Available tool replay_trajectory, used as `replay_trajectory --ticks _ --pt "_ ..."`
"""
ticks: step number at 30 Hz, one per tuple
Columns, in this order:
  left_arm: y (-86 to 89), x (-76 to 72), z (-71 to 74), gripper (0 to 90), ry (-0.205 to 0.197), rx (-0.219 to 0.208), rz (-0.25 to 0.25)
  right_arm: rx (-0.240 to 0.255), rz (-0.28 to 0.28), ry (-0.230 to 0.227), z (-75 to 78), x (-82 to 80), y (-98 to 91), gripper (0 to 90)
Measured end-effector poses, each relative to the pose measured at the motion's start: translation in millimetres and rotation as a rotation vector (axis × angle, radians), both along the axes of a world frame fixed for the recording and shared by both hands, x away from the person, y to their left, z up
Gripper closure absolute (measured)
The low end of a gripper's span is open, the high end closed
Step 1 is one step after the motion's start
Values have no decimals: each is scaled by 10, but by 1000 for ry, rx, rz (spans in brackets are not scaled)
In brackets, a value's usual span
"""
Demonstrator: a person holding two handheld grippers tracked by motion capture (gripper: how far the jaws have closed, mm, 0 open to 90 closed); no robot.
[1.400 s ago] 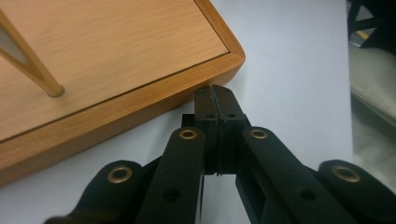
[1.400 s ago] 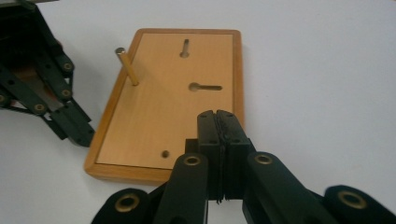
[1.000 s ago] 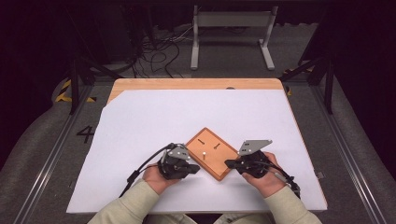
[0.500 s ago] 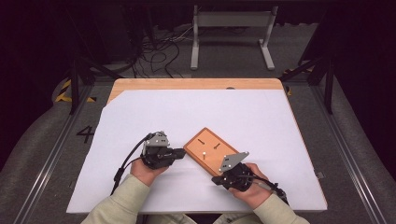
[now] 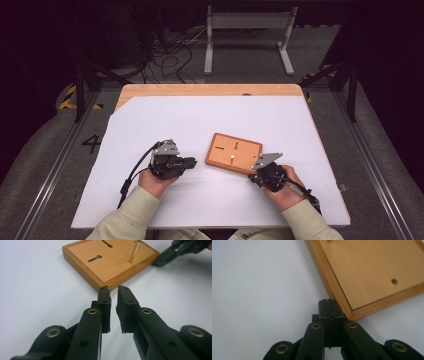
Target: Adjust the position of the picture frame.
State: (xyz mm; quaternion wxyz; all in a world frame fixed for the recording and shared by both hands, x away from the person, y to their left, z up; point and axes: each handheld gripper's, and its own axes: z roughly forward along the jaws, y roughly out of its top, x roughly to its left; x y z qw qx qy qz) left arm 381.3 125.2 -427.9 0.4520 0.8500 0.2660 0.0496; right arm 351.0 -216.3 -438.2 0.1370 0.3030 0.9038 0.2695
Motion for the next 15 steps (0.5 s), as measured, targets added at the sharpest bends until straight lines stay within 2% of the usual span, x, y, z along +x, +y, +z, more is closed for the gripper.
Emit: replay_trajectory --ticks 2,3,5,7,8,10,11,12,14,15 --pt "9 3 0 803 -5 2 7 5 -41 -11 -11 64 -78 900" --pt "9 3 0 797 -5 2 7 5 -41 -11 -11 64 -78 900" --pt "26 2 0 792 -7 -1 18 55 -45 1 30 103 -152 900" --pt "51 6 -3 787 -7 -5 30 101 -67 -11 105 136 -221 900" --pt "65 6 -7 783 -5 -8 38 139 -100 -32 161 179 -286 900" --pt "86 10 -15 777 -3 -13 50 130 -193 -83 211 303 -403 900" --pt "86 10 -15 774 -3 -13 50 130 -193 -83 211 303 -403 900" --pt "103 7 -17 773 -2 -12 57 128 -291 -88 167 528 -527 900" --pt "130 6 -16 771 -3 -11 62 126 -328 -68 89 695 -559 900" --pt "143 7 -17 770 -5 -12 70 105 -333 -68 56 760 -547 900"
